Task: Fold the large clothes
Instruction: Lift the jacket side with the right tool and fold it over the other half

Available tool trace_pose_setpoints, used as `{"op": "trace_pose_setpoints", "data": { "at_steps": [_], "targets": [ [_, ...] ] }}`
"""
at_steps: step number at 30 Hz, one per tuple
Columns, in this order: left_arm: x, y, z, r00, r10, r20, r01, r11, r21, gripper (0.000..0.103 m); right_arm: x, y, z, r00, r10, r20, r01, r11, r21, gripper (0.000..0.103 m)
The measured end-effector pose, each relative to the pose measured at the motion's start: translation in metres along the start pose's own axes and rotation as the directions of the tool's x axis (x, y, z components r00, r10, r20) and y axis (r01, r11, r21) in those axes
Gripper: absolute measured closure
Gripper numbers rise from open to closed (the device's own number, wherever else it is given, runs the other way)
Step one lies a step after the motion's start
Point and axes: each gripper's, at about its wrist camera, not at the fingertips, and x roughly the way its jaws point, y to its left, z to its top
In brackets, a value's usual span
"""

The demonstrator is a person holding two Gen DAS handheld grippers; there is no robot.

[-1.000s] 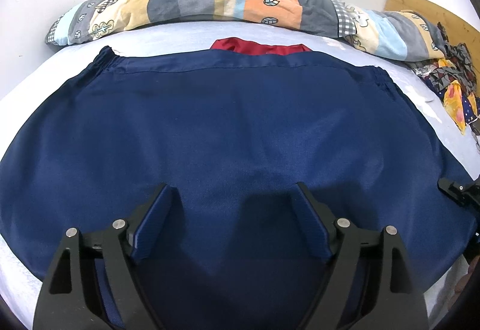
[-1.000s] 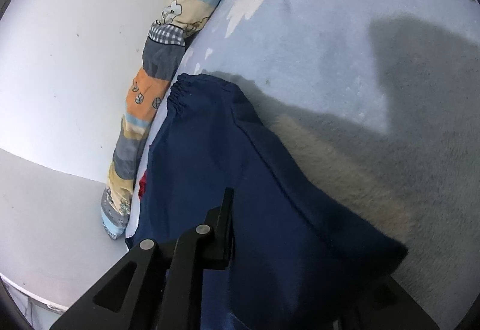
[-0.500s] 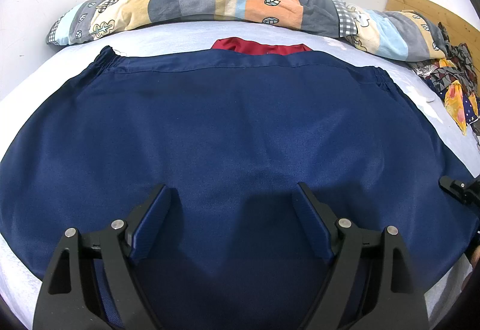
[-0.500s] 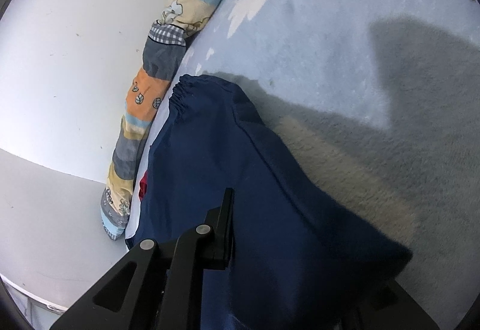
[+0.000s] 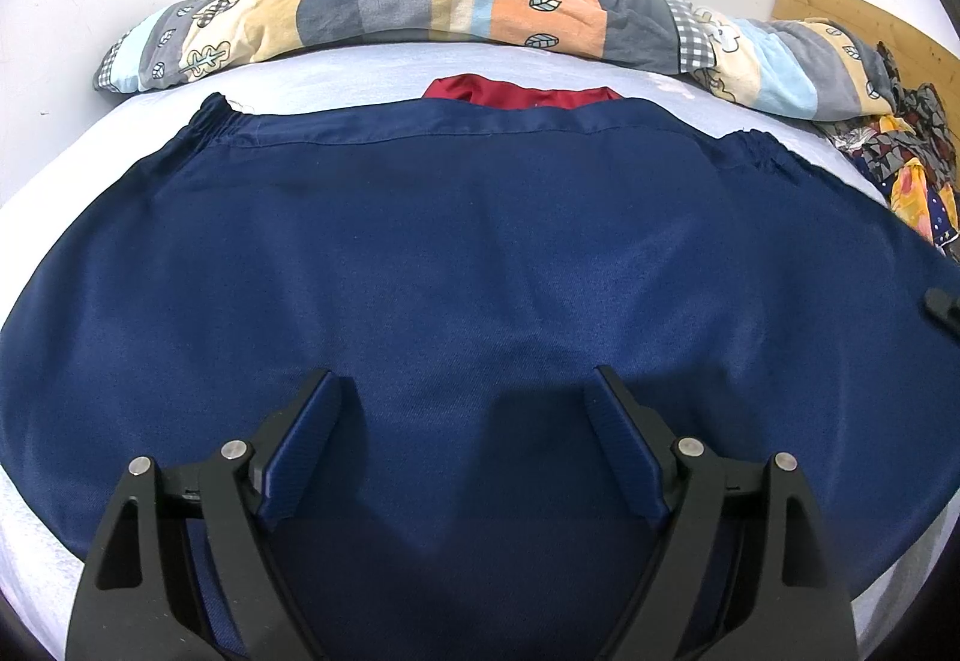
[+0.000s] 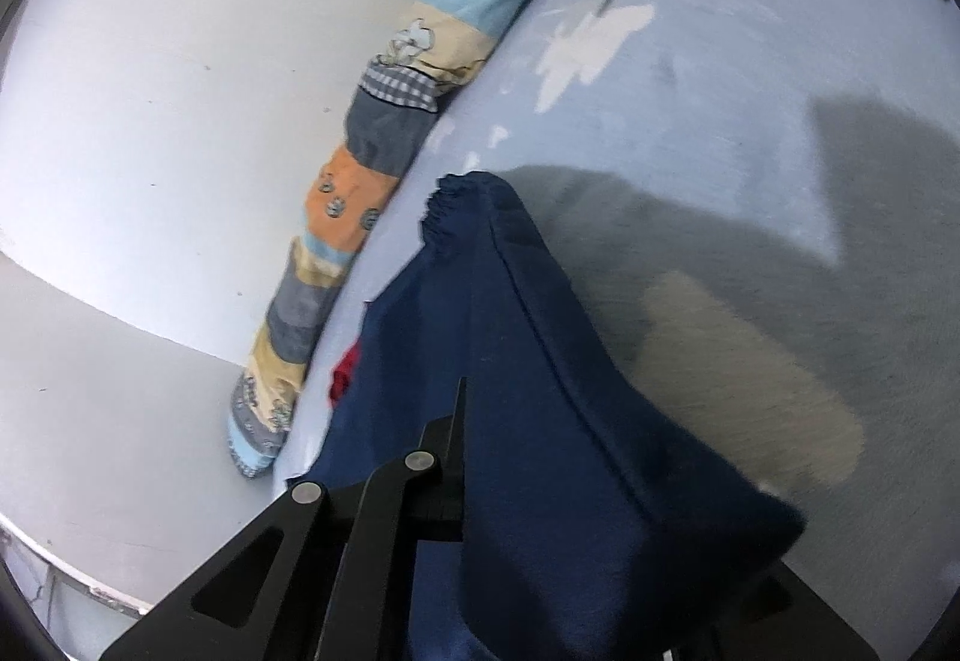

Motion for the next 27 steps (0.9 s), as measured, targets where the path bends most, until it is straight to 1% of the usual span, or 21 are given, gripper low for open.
{"op": "trace_pose_setpoints", "data": {
  "at_steps": [5,10,14,16,18,20,22,26,27],
  "targets": [
    [0.0,0.0,0.0,1.0,0.002,0.001,-0.002,1.0,0.0,0.018,-0.007,0.027,-0.002,0.999,0.053,-0.004,-0.053,0.997,-0.064,0.092],
    [0.0,0.0,0.0,1.0,-0.001,0.0,0.001,1.0,-0.001,0.018,-0.011,0.062,-0.008,0.997,0.076,-0.021,-0.078,0.988,-0.131,0.092],
    [-0.002,0.003,-0.001,1.0,-0.025,-0.012,0.025,0.999,0.025,0.018,-0.011,0.091,-0.014,0.995,0.085,-0.042,-0.092,0.978,-0.187,0.092],
    [-0.003,0.01,0.0,0.998,-0.047,-0.028,0.048,0.998,0.032,0.019,-0.011,0.105,-0.019,0.994,0.093,-0.05,-0.101,0.973,-0.206,0.092],
    [-0.005,0.015,0.0,0.998,-0.052,-0.044,0.053,0.998,0.037,0.019,-0.01,0.117,-0.025,0.994,0.092,-0.056,-0.102,0.97,-0.22,0.092],
    [-0.011,0.028,0.003,0.997,-0.053,-0.055,0.055,0.998,0.03,0.019,-0.008,0.133,-0.032,0.994,0.086,-0.062,-0.098,0.964,-0.246,0.092],
    [-0.021,0.05,0.009,0.997,-0.073,-0.04,0.073,0.997,-0.006,0.019,-0.008,0.147,-0.041,0.994,0.087,-0.063,-0.101,0.959,-0.266,0.092],
    [-0.035,0.109,0.021,0.998,-0.052,-0.019,0.051,0.997,-0.058,0.019,-0.002,0.183,-0.067,0.995,0.068,-0.07,-0.087,0.94,-0.331,0.092],
    [-0.041,0.134,0.025,0.999,-0.041,-0.022,0.04,0.996,-0.077,0.019,0.0,0.19,-0.073,0.995,0.065,-0.074,-0.087,0.935,-0.344,0.092]
  ]
}}
